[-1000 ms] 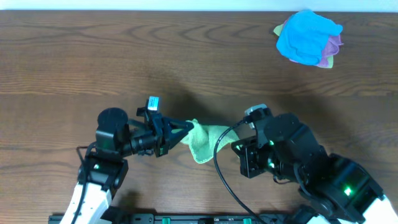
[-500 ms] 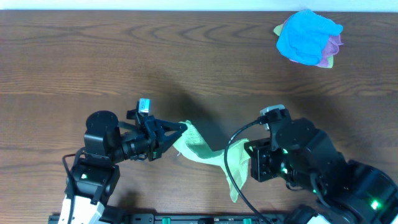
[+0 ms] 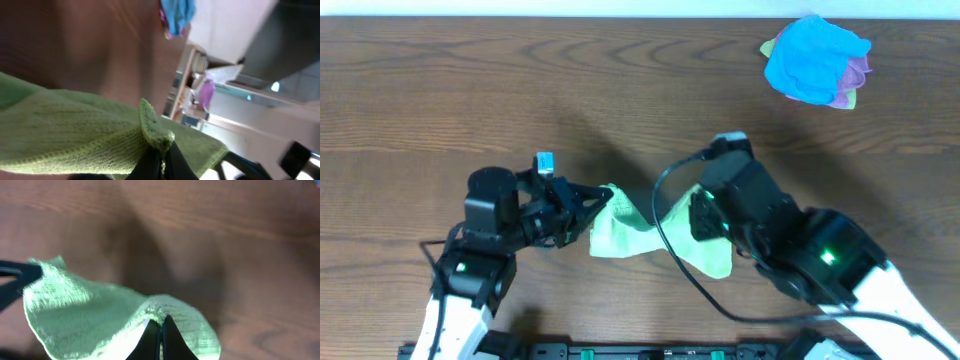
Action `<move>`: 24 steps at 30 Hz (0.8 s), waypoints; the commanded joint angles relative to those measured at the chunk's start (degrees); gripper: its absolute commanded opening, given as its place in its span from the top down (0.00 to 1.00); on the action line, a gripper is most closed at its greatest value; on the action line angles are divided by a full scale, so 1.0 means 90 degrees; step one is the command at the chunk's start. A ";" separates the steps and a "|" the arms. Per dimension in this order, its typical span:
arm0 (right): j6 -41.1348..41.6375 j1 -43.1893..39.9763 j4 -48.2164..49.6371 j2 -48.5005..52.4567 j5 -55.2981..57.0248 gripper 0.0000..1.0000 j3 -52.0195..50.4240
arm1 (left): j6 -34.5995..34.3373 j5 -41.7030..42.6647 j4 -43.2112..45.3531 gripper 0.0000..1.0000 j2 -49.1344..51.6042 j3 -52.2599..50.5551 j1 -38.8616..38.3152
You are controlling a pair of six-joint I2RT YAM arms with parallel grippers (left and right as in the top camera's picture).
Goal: Fold the cloth
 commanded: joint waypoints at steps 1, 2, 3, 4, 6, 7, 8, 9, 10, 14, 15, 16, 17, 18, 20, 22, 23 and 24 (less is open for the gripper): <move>-0.0330 -0.0119 0.0272 0.0374 0.0549 0.99 0.0075 | 0.0527 -0.0386 0.0313 0.94 0.0476 0.0151 0.0032; -0.0396 -0.0177 0.0401 0.0500 0.0549 0.99 0.0075 | 0.0573 -0.0437 0.0478 0.94 0.0636 0.0151 0.0032; -0.0488 -0.0265 0.0585 0.0680 0.0549 0.99 0.0075 | 0.0644 -0.0498 0.0704 0.94 0.0826 0.0151 0.0034; -0.0585 -0.0335 0.0729 0.0809 0.0549 0.99 0.0075 | 0.0697 -0.0566 0.0896 0.94 0.0984 0.0151 0.0034; -0.0767 -0.0495 0.1052 0.1103 0.0549 0.99 0.0075 | 0.0750 -0.0697 0.1355 0.94 0.1336 0.0155 0.0034; -0.0860 -0.0585 0.1224 0.1256 0.0549 0.99 0.0075 | 0.0763 -0.0750 0.1586 0.94 0.1508 0.0160 0.0034; -0.0950 -0.0685 0.1406 0.1413 0.0549 0.99 0.0075 | 0.0765 -0.0784 0.1824 0.94 0.1676 0.0165 0.0046; -0.1020 -0.0775 0.1549 0.1537 0.0549 0.99 0.0075 | 0.0765 -0.0811 0.2045 0.94 0.1848 0.0177 0.0058; -0.1032 -0.0860 0.1666 0.1639 0.0546 0.98 0.0075 | 0.0770 -0.0862 0.2200 0.94 0.1999 0.0202 0.0063; -0.1319 -0.1209 0.2300 0.2089 0.0546 0.99 0.0075 | 0.0986 -0.1239 0.2635 0.94 0.2693 0.0466 0.0063; -0.1375 -0.1285 0.2450 0.2183 0.0546 0.99 0.0075 | 0.1044 -0.1353 0.2703 0.94 0.2871 0.0585 0.0063; -0.1438 -0.1345 0.2594 0.2268 0.0546 0.99 0.0075 | 0.1129 -0.1440 0.2744 0.94 0.3004 0.0680 0.0063; -0.1503 -0.1396 0.2747 0.2353 0.0549 0.99 0.0075 | 0.1246 -0.1552 0.2759 0.94 0.3169 0.0809 0.0063; -0.1576 -0.1452 0.2939 0.2465 0.0544 0.99 0.0075 | 0.1345 -0.1651 0.2759 0.94 0.3359 0.0971 0.0063; -0.1693 -0.1537 0.3286 0.2664 0.0544 0.99 0.0075 | 0.1537 -0.1783 0.2788 0.94 0.3723 0.1277 0.0063; -0.1744 -0.1598 0.3611 0.2868 0.0544 0.99 0.0075 | 0.1734 -0.1860 0.2810 0.94 0.4095 0.1591 0.0063; -0.1780 -0.1630 0.3815 0.3009 0.0546 0.99 0.0075 | 0.1807 -0.1894 0.2810 0.94 0.4277 0.1741 0.0063; -0.1829 -0.1661 0.4000 0.3130 0.0546 0.99 0.0075 | 0.1868 -0.1936 0.2812 0.94 0.4466 0.1887 0.0063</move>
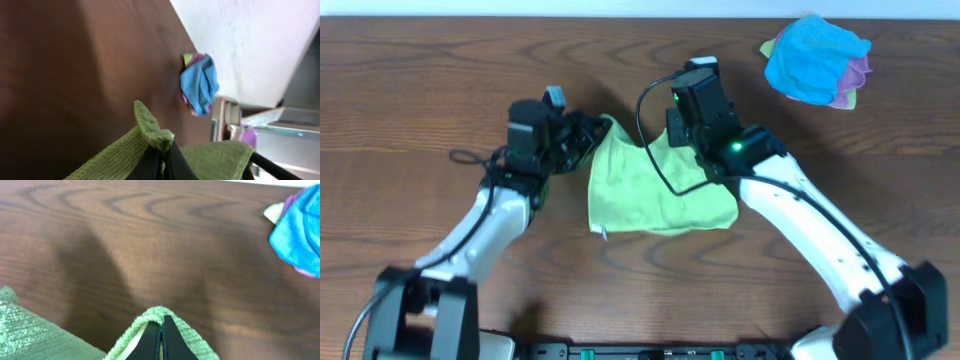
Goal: Fold the cloth
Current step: 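Lower the spread green cloth flat onto the table with both grippers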
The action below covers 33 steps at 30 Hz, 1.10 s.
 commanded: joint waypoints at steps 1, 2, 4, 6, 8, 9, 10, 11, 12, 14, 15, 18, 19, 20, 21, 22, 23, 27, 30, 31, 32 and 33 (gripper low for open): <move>-0.0316 -0.0129 0.0352 0.0359 0.0085 0.99 0.0075 | 0.0498 -0.0294 0.0036 0.94 0.0544 0.0510 0.0027; -0.0350 -0.0160 0.0505 0.0476 0.0090 0.99 0.0075 | 0.0585 -0.0338 0.0051 0.94 0.0724 0.0641 0.0024; -0.0442 -0.0228 0.0811 0.0721 0.0109 0.99 0.0075 | 0.0746 -0.0442 0.0109 0.94 0.1047 0.0862 0.0024; -0.0464 -0.0299 0.1044 0.0899 0.0160 0.99 0.0075 | 0.0920 -0.0508 0.0299 0.94 0.1307 0.0996 0.0024; -0.0469 -0.0367 0.1258 0.1059 0.0228 0.99 0.0075 | 0.0942 -0.0619 0.0430 0.94 0.1515 0.1095 0.0024; -0.0505 -0.0401 0.1358 0.1134 0.0223 0.99 0.0075 | 0.0942 -0.0646 0.0481 0.94 0.1603 0.1127 0.0024; -0.0512 -0.0430 0.1469 0.1212 0.0223 0.99 0.0075 | 0.0945 -0.0668 0.0539 0.94 0.1690 0.1151 0.0024; -0.0534 -0.0461 0.1562 0.1275 0.0223 0.99 0.0075 | 0.0942 -0.0726 0.0554 0.94 0.1739 0.1158 0.0024; -0.0566 -0.0486 0.1637 0.1326 0.0223 0.99 0.0075 | 0.0954 -0.0794 0.0568 0.94 0.1783 0.1158 0.0024; -0.0583 -0.0525 0.1792 0.1433 0.0223 0.99 0.0075 | 0.0996 -0.0886 0.0610 0.94 0.1838 0.1158 0.0024; -0.0583 -0.0537 0.1860 0.1464 0.0226 0.99 0.0075 | 0.1049 -0.0950 0.0629 0.94 0.1848 0.1158 0.0024; -0.0619 -0.0583 0.2086 0.1588 0.0231 0.99 0.0075 | 0.1112 -0.1265 0.0641 0.94 0.1853 0.1158 0.0024; -0.0636 -0.0593 0.2154 0.1627 0.0228 0.99 0.0075 | 0.1112 -0.1382 0.0641 0.94 0.1853 0.1158 0.0024; -0.0658 -0.0602 0.2259 0.1664 0.0223 0.99 0.0075 | 0.1117 -0.1525 0.0641 0.94 0.1853 0.1158 0.0024; -0.0658 -0.0605 0.2336 0.1690 0.0226 0.97 0.0075 | 0.1154 -0.1664 0.0641 0.92 0.1853 0.1158 0.0024; -0.0675 -0.0610 0.2463 0.1727 0.0231 0.79 0.0075 | 0.1158 -0.1834 0.0646 0.80 0.1853 0.1158 0.0027; -0.0714 -0.0612 0.2555 0.1734 0.0231 0.61 0.0075 | 0.1173 -0.1955 0.0658 0.59 0.1853 0.1158 0.0027; -0.0748 -0.0612 0.2973 0.1744 0.0401 0.01 0.0078 | 0.1445 -0.2200 0.0950 0.05 0.1853 0.1158 0.0051; -0.0748 -0.0612 0.2997 0.1693 0.0415 0.01 0.0078 | 0.1440 -0.2203 0.1134 0.05 0.1846 0.1161 0.0104; -0.0746 -0.0600 0.2919 0.1639 0.0413 0.01 0.0078 | 0.1440 -0.2200 0.1154 0.05 0.1838 0.1161 0.0134; -0.0746 -0.0588 0.2832 0.1596 0.0413 0.01 0.0078 | 0.1443 -0.2191 0.1149 0.05 0.1834 0.1161 0.0153; -0.0743 -0.0573 0.2691 0.1508 0.0415 0.01 0.0078 | 0.1440 -0.2125 0.1139 0.05 0.1819 0.1161 0.0189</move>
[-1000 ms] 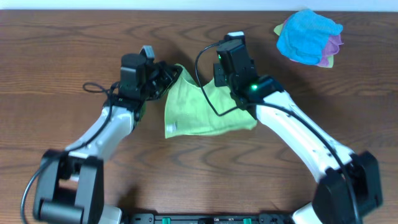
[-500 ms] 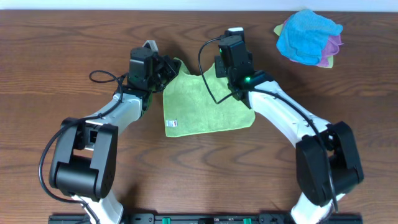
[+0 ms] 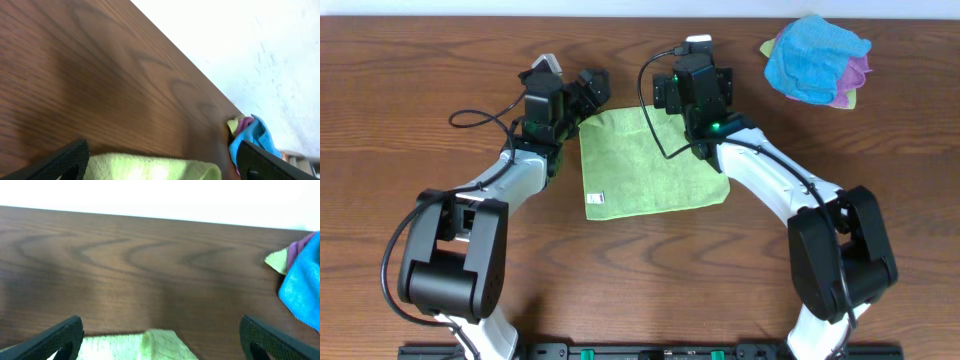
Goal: Fold the cloth
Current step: 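Lower the spread green cloth flat onto the table with both grippers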
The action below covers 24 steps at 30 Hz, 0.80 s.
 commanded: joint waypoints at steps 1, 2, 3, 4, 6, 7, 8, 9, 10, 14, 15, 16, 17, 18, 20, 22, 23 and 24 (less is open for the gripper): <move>-0.0063 -0.0012 -0.0294 -0.0277 0.0131 0.01 0.0078 | 0.0165 -0.0007 0.0002 0.05 0.0002 0.0158 0.0151; -0.0049 -0.0010 -0.0474 -0.0401 0.0126 0.01 0.0078 | 0.0168 0.0083 -0.0034 0.05 -0.0024 0.0158 0.0197; -0.0012 -0.0012 -0.0639 -0.0505 0.0126 0.01 0.0078 | 0.0206 0.0182 -0.0083 0.05 -0.0056 0.0158 0.0250; 0.0010 -0.0012 -0.0831 -0.0629 0.0104 0.01 0.0078 | 0.0274 0.0282 -0.0138 0.05 -0.0095 0.0158 0.0304; 0.0010 -0.0032 -0.1324 -0.0899 -0.0070 0.01 0.0078 | 0.0401 0.0500 -0.0403 0.05 -0.0197 0.0158 0.0406; 0.0010 -0.0051 -0.1596 -0.1015 -0.0189 0.01 0.0078 | 0.0532 0.0646 -0.0617 0.05 -0.0262 0.0158 0.0454; 0.0005 -0.0078 -0.1870 -0.1124 -0.0362 0.01 0.0078 | 0.0639 0.0784 -0.0937 0.05 -0.0359 0.0158 0.0503; 0.0000 -0.0107 -0.2021 -0.1151 -0.0491 0.01 0.0078 | 0.0651 0.0821 -0.1202 0.05 -0.0437 0.0158 0.0525; -0.0015 -0.0148 -0.2127 -0.1154 -0.0576 0.01 0.0078 | 0.0709 0.0835 -0.1508 0.05 -0.0525 0.0158 0.0532; -0.0267 -0.0415 -0.2033 -0.0930 -0.0899 0.09 0.0075 | 0.0789 0.1018 -0.2412 0.05 -0.0784 0.0158 0.0522; -0.0357 -0.0488 -0.1955 -0.0857 -0.1008 0.09 0.0075 | 0.0782 0.1134 -0.2550 0.05 -0.0809 0.0158 0.0522; -0.0457 -0.0576 -0.1877 -0.0746 -0.1110 0.09 0.0075 | 0.0780 0.1265 -0.2669 0.05 -0.0828 0.0158 0.0522; -0.0508 -0.0656 -0.1821 -0.0651 -0.1195 0.09 0.0075 | 0.0743 0.1438 -0.2773 0.05 -0.0828 0.0158 0.0522; -0.0576 -0.0733 -0.1778 -0.0551 -0.1275 0.09 0.0075 | 0.0675 0.1566 -0.2844 0.05 -0.0828 0.0158 0.0522; -0.0741 -0.0896 -0.1702 -0.0287 -0.1503 0.09 0.0078 | 0.0483 0.1625 -0.3004 0.05 -0.0826 0.0155 0.0508; -0.0969 -0.0974 -0.1610 -0.0056 -0.1722 0.08 0.0078 | 0.0408 0.1630 -0.3014 0.05 -0.0826 0.0155 0.0493; -0.1059 -0.0993 -0.1545 0.0070 -0.1766 0.09 0.0078 | 0.0311 0.1627 -0.3014 0.05 -0.0826 0.0155 0.0483; -0.1144 -0.0993 -0.1472 0.0194 -0.1758 0.09 0.0078 | 0.0245 0.1627 -0.3011 0.05 -0.0826 0.0155 0.0481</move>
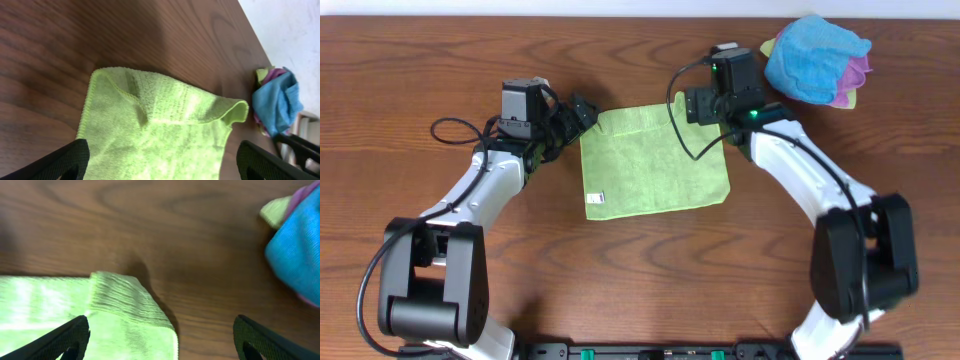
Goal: Fold the cloth
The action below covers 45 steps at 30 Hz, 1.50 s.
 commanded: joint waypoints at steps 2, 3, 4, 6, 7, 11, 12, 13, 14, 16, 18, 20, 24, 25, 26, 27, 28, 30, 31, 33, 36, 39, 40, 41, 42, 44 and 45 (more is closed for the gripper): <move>-0.0546 -0.0022 0.0163 0.0454 -0.0350 0.09 0.0063 | -0.0270 0.0180 -0.0017 0.05 -0.0061 0.0102 -0.0034; -0.0614 -0.0010 0.0189 0.0529 -0.0350 0.09 0.0063 | -0.0289 0.0180 -0.0015 0.05 -0.0061 0.0102 -0.0034; -0.0665 -0.0007 0.0228 0.0617 -0.0347 0.09 0.0063 | -0.0338 0.0177 -0.0015 0.05 -0.0061 0.0102 -0.0034; -0.0719 -0.0007 0.0291 0.0738 -0.0355 0.09 0.0063 | -0.0391 0.0180 -0.0015 0.05 -0.0061 0.0102 -0.0034; -0.0750 -0.0007 0.0308 0.0804 -0.0374 0.09 0.0063 | -0.0447 0.0197 -0.0015 0.05 -0.0061 0.0102 -0.0034; -0.0806 -0.0007 0.0308 0.0918 -0.0464 0.09 0.0063 | -0.0505 0.0260 -0.0015 0.05 -0.0061 0.0102 -0.0034; -0.0848 -0.0005 0.0311 0.0918 -0.0500 0.09 0.0063 | -0.0508 0.0279 -0.0015 0.05 -0.0061 0.0102 -0.0034; -0.0879 0.0002 0.0333 0.0918 -0.0493 0.09 0.0063 | -0.0505 0.0282 -0.0015 0.05 -0.0061 0.0102 -0.0034; -0.0916 0.0002 0.0362 0.0920 -0.0493 0.09 0.0063 | -0.0508 0.0291 -0.0015 0.04 -0.0061 0.0102 -0.0034; -0.0945 0.0000 0.0430 0.0920 -0.0491 0.12 0.0063 | -0.0515 0.0345 0.0005 0.05 -0.0061 0.0102 -0.0034; -0.0981 0.0000 0.0549 0.0974 -0.0488 0.17 0.0063 | -0.0554 0.0389 0.0005 0.05 -0.0061 0.0102 -0.0034; -0.0986 0.0000 0.0668 0.1100 -0.0488 0.21 0.0063 | -0.0554 0.0447 0.0002 0.05 -0.0061 0.0102 -0.0034; -0.0986 0.0002 0.0903 0.1331 -0.0488 0.33 0.0063 | -0.0551 0.0512 0.0005 0.05 -0.0061 0.0102 -0.0034; -0.0986 0.0002 0.1018 0.1367 -0.0488 0.40 0.0063 | -0.0551 0.0512 0.0005 0.05 -0.0061 0.0102 -0.0034; -0.0986 0.0002 0.1103 0.1377 -0.0486 0.46 0.0063 | -0.0551 0.0510 0.0005 0.05 -0.0061 0.0102 -0.0034; -0.0986 0.0002 0.1234 0.1379 -0.0486 0.54 0.0063 | -0.0551 0.0510 0.0005 0.04 -0.0061 0.0102 -0.0034; -0.0984 0.0002 0.1389 0.1382 -0.0486 0.60 0.0063 | -0.0551 0.0510 0.0005 0.05 -0.0061 0.0102 -0.0034; -0.0984 0.0000 0.1780 0.1382 -0.0476 0.75 0.0063 | -0.0551 0.0512 0.0005 0.05 -0.0061 0.0102 -0.0034; -0.0981 0.0000 0.1955 0.1382 -0.0454 0.79 0.0063 | -0.0551 0.0512 0.0005 0.05 -0.0061 0.0102 -0.0034; -0.0981 0.0000 0.2317 0.1384 -0.0430 0.79 0.0063 | -0.0551 0.0510 0.0005 0.05 -0.0061 0.0102 -0.0034; -0.0981 0.0000 0.2764 0.1433 -0.0430 0.76 0.0063 | -0.0549 0.0512 0.0005 0.05 -0.0061 0.0102 -0.0034; -0.0976 0.0000 0.3048 0.1571 -0.0325 0.73 0.0063 | -0.0549 0.0561 0.0007 0.05 -0.0061 0.0102 -0.0034; -0.0976 0.0000 0.3094 0.1625 -0.0284 0.72 0.0063 | -0.0549 0.0568 0.0005 0.05 -0.0061 0.0102 -0.0034; -0.0976 0.0000 0.3130 0.1693 -0.0262 0.71 0.0063 | -0.0549 0.0593 0.0005 0.05 -0.0061 0.0102 -0.0034; -0.0940 0.0000 0.3181 0.1753 -0.0216 0.69 0.0063 | -0.0549 0.0612 0.0007 0.05 -0.0061 0.0102 -0.0034; -0.0792 0.0000 0.3259 0.1870 -0.0007 0.65 0.0063 | -0.0549 0.0612 0.0005 0.05 -0.0061 0.0102 -0.0034; -0.0719 0.0000 0.3296 0.1931 0.0095 0.62 0.0063 | -0.0551 0.0629 0.0007 0.05 -0.0061 0.0102 -0.0034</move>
